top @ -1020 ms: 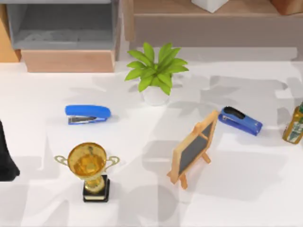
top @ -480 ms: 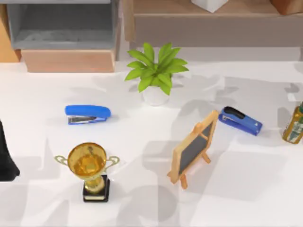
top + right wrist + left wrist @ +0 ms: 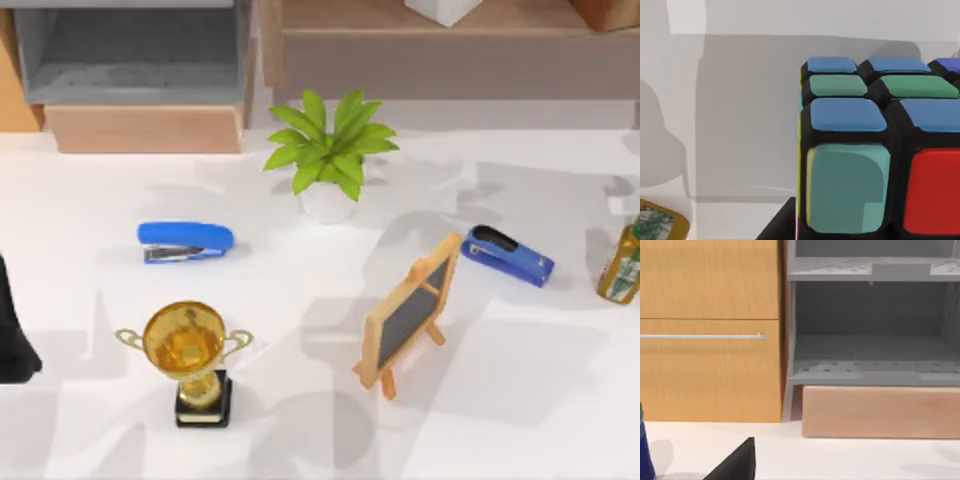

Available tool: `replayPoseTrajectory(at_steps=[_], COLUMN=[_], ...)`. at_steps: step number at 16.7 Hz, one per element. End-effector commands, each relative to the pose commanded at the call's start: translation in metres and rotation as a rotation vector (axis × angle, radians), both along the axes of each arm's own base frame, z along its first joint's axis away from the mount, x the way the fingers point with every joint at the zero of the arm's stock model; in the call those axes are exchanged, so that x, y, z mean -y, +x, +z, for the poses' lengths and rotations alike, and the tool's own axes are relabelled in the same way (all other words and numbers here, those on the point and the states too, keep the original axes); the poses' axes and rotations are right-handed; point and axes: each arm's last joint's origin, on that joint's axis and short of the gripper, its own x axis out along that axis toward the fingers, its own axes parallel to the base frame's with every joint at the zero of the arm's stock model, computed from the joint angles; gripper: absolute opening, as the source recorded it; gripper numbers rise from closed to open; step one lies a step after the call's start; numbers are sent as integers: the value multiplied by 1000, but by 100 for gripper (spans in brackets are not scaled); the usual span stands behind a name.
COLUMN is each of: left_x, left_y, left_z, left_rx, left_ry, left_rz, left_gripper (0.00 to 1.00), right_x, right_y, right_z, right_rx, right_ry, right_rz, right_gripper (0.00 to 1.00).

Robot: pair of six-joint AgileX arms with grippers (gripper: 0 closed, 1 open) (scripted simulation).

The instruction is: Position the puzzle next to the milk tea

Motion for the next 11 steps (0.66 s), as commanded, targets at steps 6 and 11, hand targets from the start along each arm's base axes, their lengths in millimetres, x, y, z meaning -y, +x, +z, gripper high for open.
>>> replayPoseTrajectory(at_steps=[6,11], left_x=[0,0], left_y=[0,0], left_z=[0,0], left_rx=[0,0], left_ry=[0,0], left_rz=[0,0], left_gripper=[100,100], right_x=[0,0], right_y=[0,0], right_z=[0,0], right_rx=[0,0], right_ry=[0,0], right_rz=[0,0], right_gripper=[100,100])
